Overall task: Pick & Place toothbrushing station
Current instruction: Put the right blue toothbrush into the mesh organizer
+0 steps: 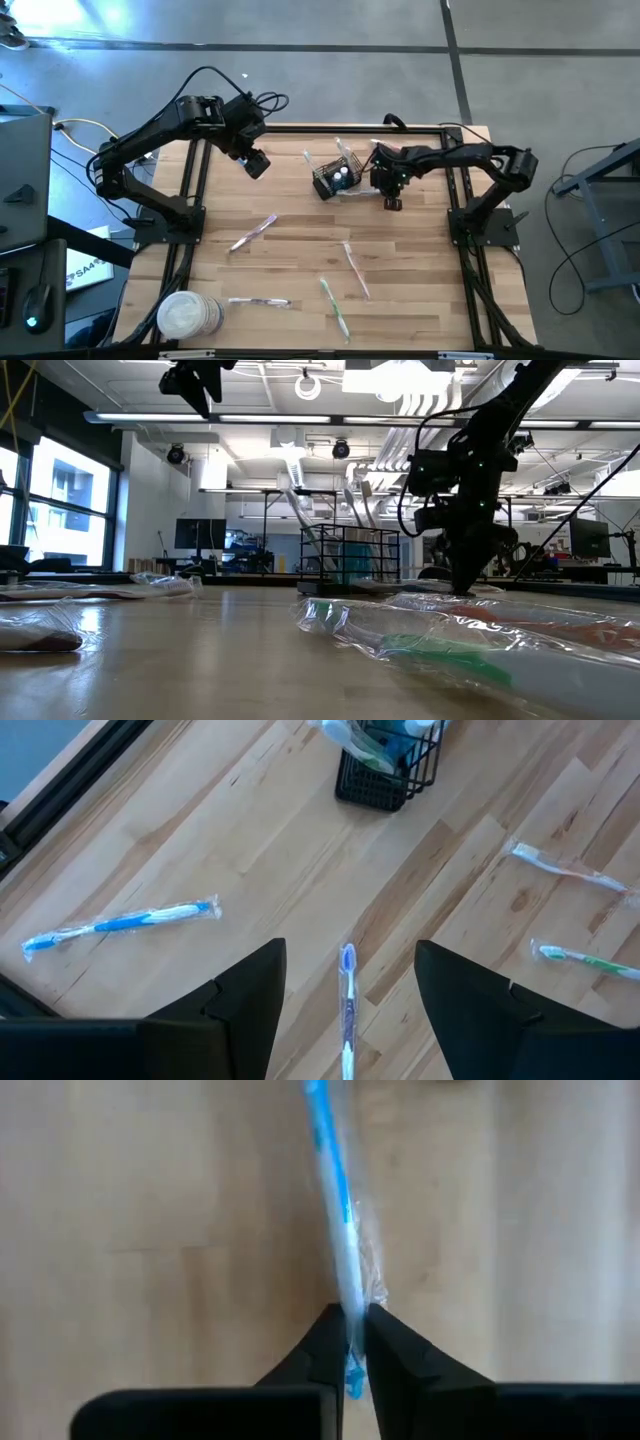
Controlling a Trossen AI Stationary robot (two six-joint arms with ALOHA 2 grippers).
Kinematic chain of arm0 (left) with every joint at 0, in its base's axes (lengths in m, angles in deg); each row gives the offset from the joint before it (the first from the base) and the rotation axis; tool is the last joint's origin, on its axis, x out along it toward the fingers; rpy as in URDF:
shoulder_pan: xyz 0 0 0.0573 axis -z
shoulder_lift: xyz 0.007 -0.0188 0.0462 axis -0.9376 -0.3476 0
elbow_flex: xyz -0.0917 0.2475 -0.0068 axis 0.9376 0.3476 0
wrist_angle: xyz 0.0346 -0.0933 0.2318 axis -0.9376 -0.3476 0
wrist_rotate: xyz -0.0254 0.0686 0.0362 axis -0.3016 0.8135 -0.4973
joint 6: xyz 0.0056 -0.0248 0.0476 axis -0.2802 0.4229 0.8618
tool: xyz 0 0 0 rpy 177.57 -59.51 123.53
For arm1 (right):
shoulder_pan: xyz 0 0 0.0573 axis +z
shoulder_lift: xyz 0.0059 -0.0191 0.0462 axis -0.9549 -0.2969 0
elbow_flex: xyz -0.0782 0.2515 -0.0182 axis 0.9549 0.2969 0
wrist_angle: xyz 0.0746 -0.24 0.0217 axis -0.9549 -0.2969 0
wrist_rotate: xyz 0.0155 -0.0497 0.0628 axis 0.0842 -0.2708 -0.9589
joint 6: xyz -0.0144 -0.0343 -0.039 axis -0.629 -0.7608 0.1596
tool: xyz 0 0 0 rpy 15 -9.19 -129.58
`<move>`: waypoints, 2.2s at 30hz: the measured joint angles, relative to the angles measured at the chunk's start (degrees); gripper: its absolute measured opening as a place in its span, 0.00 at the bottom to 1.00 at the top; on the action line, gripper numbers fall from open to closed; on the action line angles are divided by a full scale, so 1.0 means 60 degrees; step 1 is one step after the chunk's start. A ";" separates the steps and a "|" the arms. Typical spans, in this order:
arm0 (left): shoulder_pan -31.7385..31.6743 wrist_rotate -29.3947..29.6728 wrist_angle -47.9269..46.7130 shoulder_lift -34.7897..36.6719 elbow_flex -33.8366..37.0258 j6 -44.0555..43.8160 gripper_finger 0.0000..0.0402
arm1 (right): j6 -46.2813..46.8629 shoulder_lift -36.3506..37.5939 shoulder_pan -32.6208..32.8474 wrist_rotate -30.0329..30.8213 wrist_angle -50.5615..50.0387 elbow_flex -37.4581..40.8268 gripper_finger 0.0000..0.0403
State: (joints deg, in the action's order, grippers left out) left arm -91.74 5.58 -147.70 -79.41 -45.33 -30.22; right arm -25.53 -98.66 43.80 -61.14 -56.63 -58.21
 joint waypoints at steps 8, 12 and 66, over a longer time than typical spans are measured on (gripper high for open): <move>0.0001 -0.0164 0.0333 -0.0007 0.0000 -0.0007 0.55 | 0.0590 0.0279 0.0789 0.0142 -0.1168 0.0025 0.03; 0.0001 -0.0159 0.0593 -0.0007 0.0000 -0.0007 0.55 | 0.0844 0.0817 0.1299 0.0370 -0.1764 0.0109 0.03; 0.2116 -0.0684 1.4238 -0.0522 0.3512 0.3065 0.98 | 0.3584 0.5299 0.3313 0.0593 0.7629 -0.0022 0.03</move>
State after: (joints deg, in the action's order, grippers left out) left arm -79.05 1.48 -62.27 -82.54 -24.26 -11.83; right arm -4.03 -66.86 63.68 -57.58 -10.85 -58.34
